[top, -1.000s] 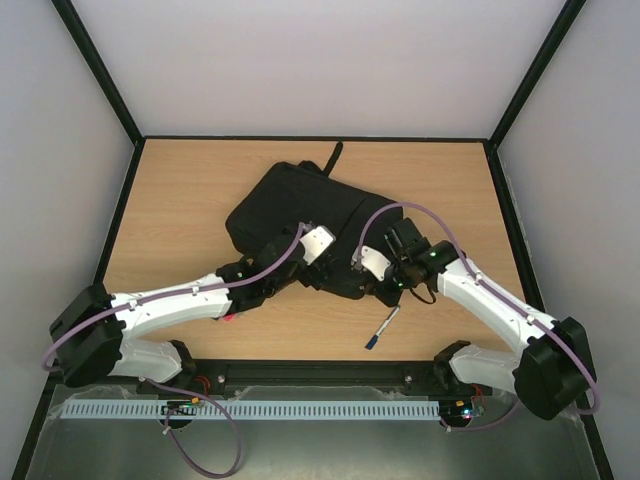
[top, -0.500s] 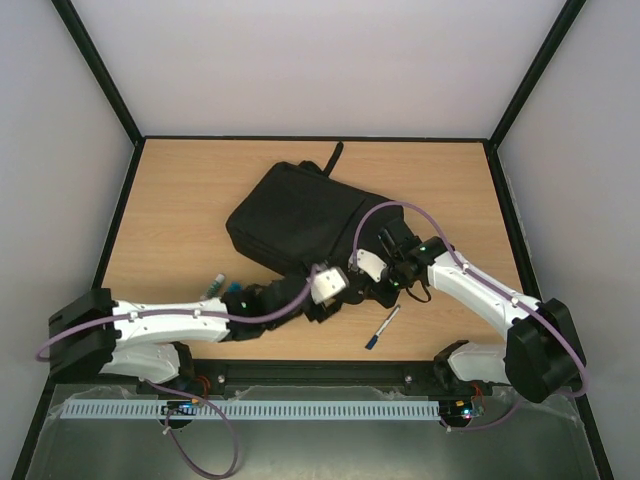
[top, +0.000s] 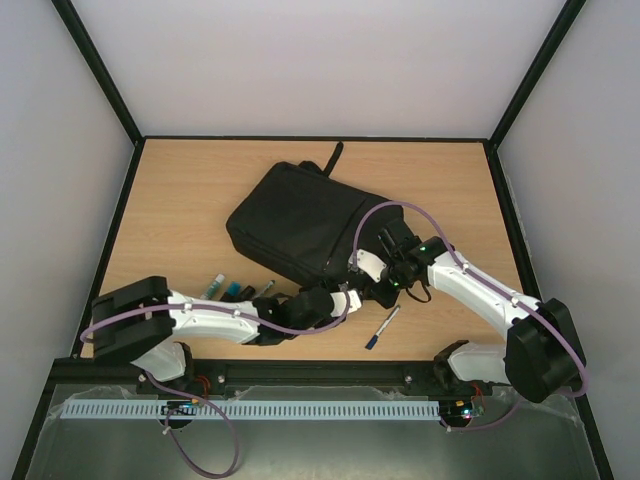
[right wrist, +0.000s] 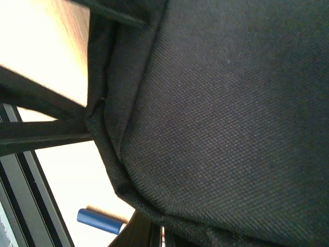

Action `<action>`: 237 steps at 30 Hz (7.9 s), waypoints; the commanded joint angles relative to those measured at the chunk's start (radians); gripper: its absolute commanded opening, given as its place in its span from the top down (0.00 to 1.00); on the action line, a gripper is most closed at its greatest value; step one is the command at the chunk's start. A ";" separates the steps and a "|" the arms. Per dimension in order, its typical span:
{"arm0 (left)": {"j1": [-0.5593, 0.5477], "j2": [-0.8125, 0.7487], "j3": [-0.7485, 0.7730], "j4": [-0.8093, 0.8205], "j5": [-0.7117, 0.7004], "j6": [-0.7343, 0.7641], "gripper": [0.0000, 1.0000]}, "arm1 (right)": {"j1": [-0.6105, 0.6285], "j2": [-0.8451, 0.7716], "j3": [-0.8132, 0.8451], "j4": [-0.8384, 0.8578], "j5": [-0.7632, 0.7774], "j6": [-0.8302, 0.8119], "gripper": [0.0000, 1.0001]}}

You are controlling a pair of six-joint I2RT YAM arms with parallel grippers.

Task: Pack the student bag
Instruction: Zip the student bag at the center of the board, then adjust the stationery at the center of the board.

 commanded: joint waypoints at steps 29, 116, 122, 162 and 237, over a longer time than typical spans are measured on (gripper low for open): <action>-0.035 -0.088 -0.043 -0.182 -0.083 -0.080 0.98 | -0.428 0.254 0.123 0.020 0.029 -0.181 0.99; -0.008 -0.202 -0.027 -0.227 0.212 -0.066 0.97 | -0.371 0.520 0.342 0.012 -0.051 -0.204 0.99; -0.008 -0.211 -0.034 -0.230 0.197 -0.068 0.98 | -0.371 0.552 0.363 0.069 -0.073 -0.150 0.99; 0.481 -0.297 0.190 -0.613 0.156 -0.447 0.12 | -0.151 -0.067 -0.040 -0.061 -0.065 -0.120 0.39; 0.607 -0.095 0.457 -0.570 0.540 -0.339 0.23 | 0.173 0.011 -0.235 -0.035 0.410 -0.468 0.83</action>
